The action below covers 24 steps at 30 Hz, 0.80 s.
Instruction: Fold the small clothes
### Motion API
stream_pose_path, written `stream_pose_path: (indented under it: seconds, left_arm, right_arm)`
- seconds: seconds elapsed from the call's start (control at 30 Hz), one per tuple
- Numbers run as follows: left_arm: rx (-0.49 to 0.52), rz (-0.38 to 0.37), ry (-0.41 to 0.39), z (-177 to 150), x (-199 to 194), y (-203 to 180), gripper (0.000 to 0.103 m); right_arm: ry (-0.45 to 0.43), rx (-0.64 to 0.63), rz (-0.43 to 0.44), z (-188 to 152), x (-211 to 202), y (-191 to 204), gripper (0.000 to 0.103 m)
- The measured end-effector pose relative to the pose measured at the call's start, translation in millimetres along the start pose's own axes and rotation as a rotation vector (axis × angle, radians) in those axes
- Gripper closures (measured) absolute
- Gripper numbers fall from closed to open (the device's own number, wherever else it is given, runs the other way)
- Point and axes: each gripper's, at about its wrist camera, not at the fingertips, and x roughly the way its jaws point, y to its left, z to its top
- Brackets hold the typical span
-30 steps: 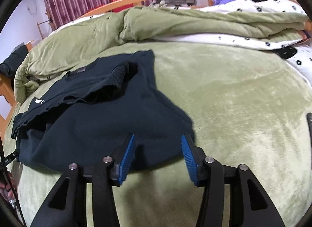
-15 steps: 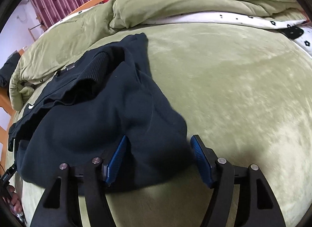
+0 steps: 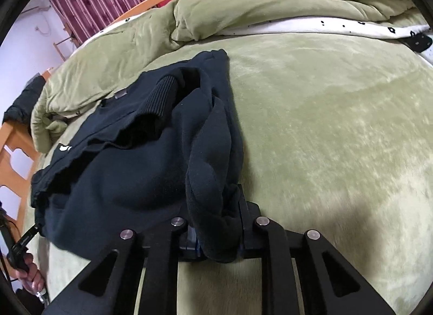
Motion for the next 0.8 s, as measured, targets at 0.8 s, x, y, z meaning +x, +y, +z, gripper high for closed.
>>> stream_pose_path:
  seconds: [0.8]
  left_arm:
    - [0.053,-0.017,-0.015,-108.4,-112.1,-0.4,0.088]
  right_arm:
    - [-0.001,-0.062,0.018,-133.5,-135.5,-16.9,0.085]
